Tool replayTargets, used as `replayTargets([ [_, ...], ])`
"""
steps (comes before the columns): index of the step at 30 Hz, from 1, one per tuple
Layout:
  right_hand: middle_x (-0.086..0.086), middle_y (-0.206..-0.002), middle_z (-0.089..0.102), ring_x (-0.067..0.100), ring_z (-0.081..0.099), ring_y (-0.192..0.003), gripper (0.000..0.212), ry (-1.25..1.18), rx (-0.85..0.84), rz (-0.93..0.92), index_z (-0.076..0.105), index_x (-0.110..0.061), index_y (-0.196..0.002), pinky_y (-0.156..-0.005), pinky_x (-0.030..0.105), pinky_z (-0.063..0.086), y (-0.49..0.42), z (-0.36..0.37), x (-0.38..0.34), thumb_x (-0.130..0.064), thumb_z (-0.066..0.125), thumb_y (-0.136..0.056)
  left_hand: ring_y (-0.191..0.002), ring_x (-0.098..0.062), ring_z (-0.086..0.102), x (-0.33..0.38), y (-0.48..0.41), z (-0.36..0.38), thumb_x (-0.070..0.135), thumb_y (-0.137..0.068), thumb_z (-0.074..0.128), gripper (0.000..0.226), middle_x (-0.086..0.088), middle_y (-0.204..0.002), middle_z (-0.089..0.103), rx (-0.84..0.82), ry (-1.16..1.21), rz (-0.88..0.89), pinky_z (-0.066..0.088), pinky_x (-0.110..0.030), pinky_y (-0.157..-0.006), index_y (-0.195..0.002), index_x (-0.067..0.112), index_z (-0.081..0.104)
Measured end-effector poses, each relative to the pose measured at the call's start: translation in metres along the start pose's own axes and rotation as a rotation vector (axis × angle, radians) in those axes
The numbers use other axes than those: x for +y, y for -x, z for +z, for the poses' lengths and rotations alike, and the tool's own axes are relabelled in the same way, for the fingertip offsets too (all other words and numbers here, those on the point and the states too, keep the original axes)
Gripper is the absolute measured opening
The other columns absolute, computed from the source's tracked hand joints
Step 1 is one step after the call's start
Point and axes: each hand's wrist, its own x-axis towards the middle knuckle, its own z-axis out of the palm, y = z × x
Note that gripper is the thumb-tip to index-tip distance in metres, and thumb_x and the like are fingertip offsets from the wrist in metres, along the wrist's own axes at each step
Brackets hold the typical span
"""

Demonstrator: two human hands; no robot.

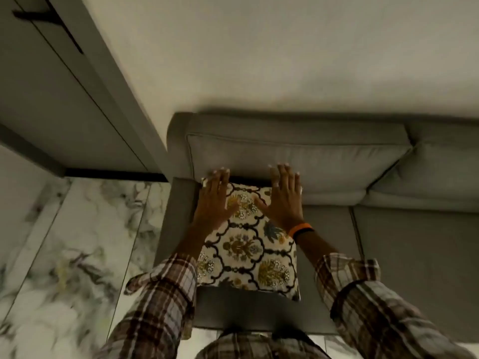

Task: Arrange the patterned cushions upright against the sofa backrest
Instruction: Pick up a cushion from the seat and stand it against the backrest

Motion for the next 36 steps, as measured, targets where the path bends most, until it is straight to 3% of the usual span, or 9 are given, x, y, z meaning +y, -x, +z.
replayTargets([
  [5,0.021,-0.173,0.021,0.044,0.019,-0.161,0.096,-0.258,-0.275,0.362,0.029,-0.018,-0.165,-0.126,0.065,0.03,0.063,0.056,0.033,-0.06,0.068,-0.089,-0.15,-0.041,0.026,-0.044,0.045,0.073,0.094,-0.076,0.035,0.111,-0.02,-0.164,0.026,-0.165,0.185,-0.463,0.04,-0.061,-0.114,-0.16,0.023,0.022],
  [10,0.012,-0.172,0.015,0.04,0.027,-0.156,0.112,-0.734,-0.321,0.71,0.02,-0.03,-0.166,-0.125,0.052,0.033,0.084,0.086,0.05,-0.04,0.091,-0.08,-0.145,-0.034,0.039,-0.066,0.066,0.1,0.095,-0.048,0.069,0.133,-0.009,-0.16,0.038,-0.182,0.566,-0.771,0.04,-0.06,-0.115,-0.155,0.055,0.002],
  [14,0.015,-0.162,0.043,0.031,0.053,-0.141,0.122,-1.044,-0.3,0.801,0.016,-0.022,-0.163,-0.12,0.045,0.045,0.084,0.081,0.082,-0.017,0.098,-0.073,-0.142,-0.014,0.034,-0.018,0.05,0.07,0.045,-0.069,0.092,0.122,0.002,-0.162,0.028,-0.102,0.61,-0.637,0.04,-0.05,-0.117,-0.16,0.036,0.012],
  [17,0.011,-0.157,0.051,0.016,0.065,-0.122,0.117,-1.162,-0.21,0.822,0.025,-0.027,-0.153,-0.103,0.032,0.057,0.092,0.066,0.122,-0.024,0.102,-0.065,-0.146,-0.025,0.035,0.024,0.027,0.074,0.066,-0.06,0.085,0.12,-0.003,-0.165,0.026,-0.1,0.556,-0.556,0.039,-0.051,-0.115,-0.154,0.052,0.012],
  [19,0.009,-0.156,0.053,0.022,0.065,-0.128,0.135,-1.164,-0.135,0.862,0.028,-0.022,-0.156,-0.106,0.044,0.058,0.104,0.05,0.158,-0.044,0.106,-0.048,-0.151,-0.024,0.028,0.066,0.011,0.089,0.067,-0.059,0.085,0.126,-0.003,-0.167,0.023,-0.09,0.523,-0.504,0.032,-0.052,-0.12,-0.157,0.046,0.009],
  [24,0.004,-0.153,0.054,0.024,0.061,-0.133,0.145,-1.144,-0.06,0.869,0.02,-0.018,-0.162,-0.115,0.057,0.049,0.136,0.005,0.294,-0.034,0.107,-0.046,-0.151,-0.024,0.028,0.189,-0.014,0.152,0.078,-0.046,0.085,0.148,-0.009,-0.166,0.024,-0.088,0.603,-0.596,0.035,-0.05,-0.121,-0.161,0.029,0.004],
  [30,-0.01,-0.137,0.056,0.018,0.059,-0.128,0.107,-1.14,-0.087,0.815,0.032,-0.025,-0.146,-0.116,0.051,0.048,0.164,-0.04,0.509,0.004,0.096,-0.066,-0.136,-0.021,0.047,0.353,-0.061,0.279,0.021,-0.07,0.093,0.101,-0.005,-0.148,0.049,-0.249,0.618,-0.6,0.041,-0.038,-0.112,-0.151,0.014,0.033],
  [34,0.008,-0.159,0.047,0.022,0.05,-0.143,0.144,-1.096,-0.031,0.872,0.02,-0.014,-0.162,-0.119,0.047,0.044,0.186,-0.064,0.657,-0.031,0.106,-0.048,-0.134,-0.028,0.054,0.459,-0.105,0.384,0.029,-0.061,0.097,0.101,-0.013,-0.143,0.058,-0.319,0.651,-0.554,0.047,-0.039,-0.109,-0.145,0.008,0.045],
  [36,0.009,-0.161,0.043,0.018,0.045,-0.143,0.137,-1.07,0.004,0.896,0.015,-0.009,-0.163,-0.118,0.038,0.04,0.195,-0.08,0.722,-0.012,0.104,-0.058,-0.129,-0.023,0.058,0.508,-0.124,0.439,0.03,-0.058,0.097,0.092,-0.005,-0.136,0.061,-0.336,0.683,-0.472,0.053,-0.033,-0.103,-0.135,0.009,0.053],
])
